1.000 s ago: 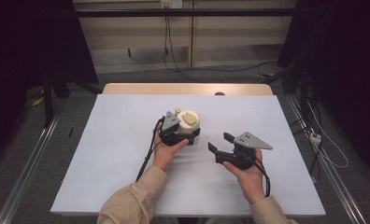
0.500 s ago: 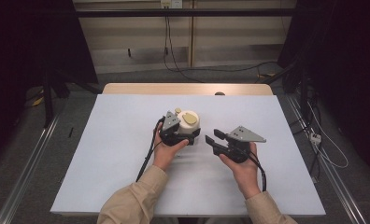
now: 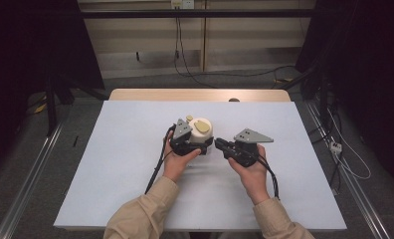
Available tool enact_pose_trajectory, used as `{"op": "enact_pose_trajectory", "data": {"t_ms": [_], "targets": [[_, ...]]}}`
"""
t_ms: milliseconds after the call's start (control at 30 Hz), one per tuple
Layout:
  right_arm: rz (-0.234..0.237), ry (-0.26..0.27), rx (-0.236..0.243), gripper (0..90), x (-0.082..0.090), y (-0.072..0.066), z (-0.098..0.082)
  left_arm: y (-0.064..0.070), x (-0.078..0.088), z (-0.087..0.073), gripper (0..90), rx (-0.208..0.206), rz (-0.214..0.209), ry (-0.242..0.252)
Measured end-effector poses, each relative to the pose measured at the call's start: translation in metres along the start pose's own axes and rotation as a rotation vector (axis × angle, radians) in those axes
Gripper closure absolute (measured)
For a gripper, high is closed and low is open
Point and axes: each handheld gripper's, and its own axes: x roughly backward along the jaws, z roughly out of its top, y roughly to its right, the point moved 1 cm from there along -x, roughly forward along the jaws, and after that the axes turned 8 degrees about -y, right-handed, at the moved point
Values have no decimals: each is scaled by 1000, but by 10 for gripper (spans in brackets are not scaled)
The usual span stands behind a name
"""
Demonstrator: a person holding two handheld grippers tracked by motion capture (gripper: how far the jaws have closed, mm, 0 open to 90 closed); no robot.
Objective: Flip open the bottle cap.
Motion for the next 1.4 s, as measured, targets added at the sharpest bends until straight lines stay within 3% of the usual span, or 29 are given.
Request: {"op": "enact_pose_trajectory", "data": {"t_ms": [467,667,1400], "targets": [[32,-16,6,900,-11,-1,16,0,0,0,60,-7,4,-5],[28,-17,25,900,-15,-2,22,1,0,0,59,-8,9,-6],[29,-36,14,900,-22,1,30,1,0,0,58,-12,13,-9]]}}
